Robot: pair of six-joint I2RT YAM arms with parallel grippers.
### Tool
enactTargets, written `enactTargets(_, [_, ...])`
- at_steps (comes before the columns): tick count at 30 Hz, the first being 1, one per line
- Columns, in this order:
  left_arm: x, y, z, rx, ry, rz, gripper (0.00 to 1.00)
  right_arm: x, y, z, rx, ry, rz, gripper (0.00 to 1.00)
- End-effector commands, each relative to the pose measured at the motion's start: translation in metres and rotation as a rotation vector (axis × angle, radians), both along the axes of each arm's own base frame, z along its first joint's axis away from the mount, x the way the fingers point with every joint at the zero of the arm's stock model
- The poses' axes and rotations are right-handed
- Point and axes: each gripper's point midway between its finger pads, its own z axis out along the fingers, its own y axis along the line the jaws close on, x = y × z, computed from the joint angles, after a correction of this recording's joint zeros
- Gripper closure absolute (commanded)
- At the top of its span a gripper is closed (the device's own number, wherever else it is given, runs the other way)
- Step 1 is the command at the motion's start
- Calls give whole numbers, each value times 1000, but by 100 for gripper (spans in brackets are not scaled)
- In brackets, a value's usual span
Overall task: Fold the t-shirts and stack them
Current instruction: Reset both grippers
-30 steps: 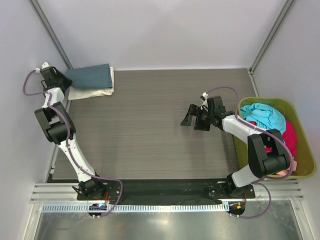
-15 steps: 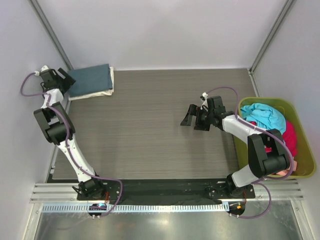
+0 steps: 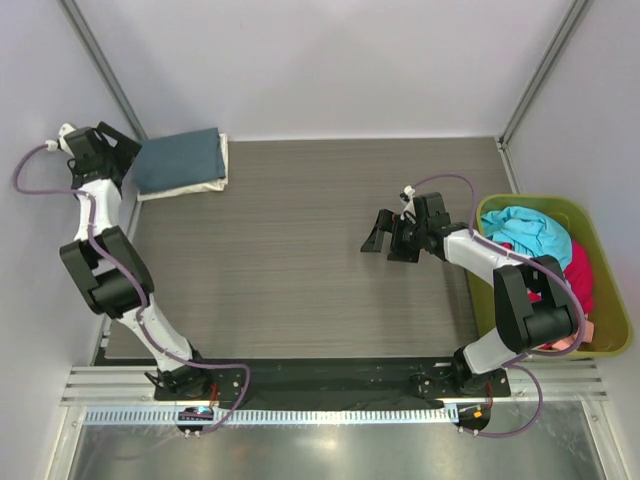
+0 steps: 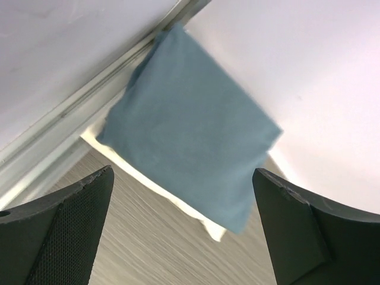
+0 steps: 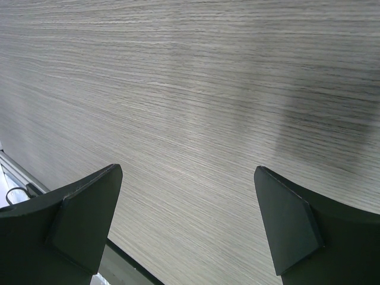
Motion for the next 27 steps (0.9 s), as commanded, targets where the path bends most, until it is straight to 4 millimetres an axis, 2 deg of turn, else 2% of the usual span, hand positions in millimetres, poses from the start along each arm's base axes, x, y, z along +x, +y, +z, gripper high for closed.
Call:
enactTargets(1, [-26,-30,52,-30,-38,-13,0,11,9,18,35,-54,17,0])
enactTargets(2, [-37,-47,66,-30,-43,-41,0,10,9,17,34,-53,15,0])
enactTargets(4, [-54,-72,62,-40,2,-92,0,11,9,20,38,-64,13,0])
enactTargets(5, [-65,-98,72,-46,-4,-162,0,11,10,22,38,-68,14,0])
enactTargets(6, [-80,-110,61,-73,54,-182,0,12,7,24,31,-81,3,0])
enactTargets(7, [-89,-122,62,-83,53,-211,0,13,7,27,30,-96,0,0])
enactTargets(8, [-108,-143,56,-126,54,-274,0,12,7,27,32,-104,-2,0])
enactTargets(11, [-143,-179,48,-202,49,-385,0,10,7,31,41,-127,-4,0])
enactTargets(12, [-168,-192,39,-206,68,-409,0,11,7,35,46,-140,-3,0])
enactTargets(13, [-180,-203,35,-184,81,-446,0,10,7,35,48,-140,-5,0])
enactTargets(14, [-194,-207,32,-113,96,-484,0,10,7,36,50,-140,-5,0])
enactTargets(15, [-221,-206,19,-62,153,-456,0,9,8,37,55,-137,-1,0])
enactTargets(19, [-269,-207,3,69,152,-429,0,1,11,44,83,-111,10,0])
enactTargets(20, [-274,-206,0,82,141,-415,0,1,11,47,87,-107,-2,0])
enactTargets(21, [-276,-209,5,102,110,-417,0,-2,10,49,87,-101,-8,0])
enactTargets(22, [-278,-219,18,121,63,-462,0,-3,9,56,91,-114,-19,0])
enactTargets(24, [-274,-228,26,120,1,-499,0,-6,5,64,88,-115,-42,0])
enactTargets(25, [-273,-234,22,101,-3,-526,0,-7,4,69,86,-121,-47,1])
enactTargets(26, [-272,-235,21,90,10,-537,0,-6,1,82,78,-157,-60,0])
enactTargets(27, [-272,-238,20,81,26,-552,0,-9,-3,84,66,-151,-73,1])
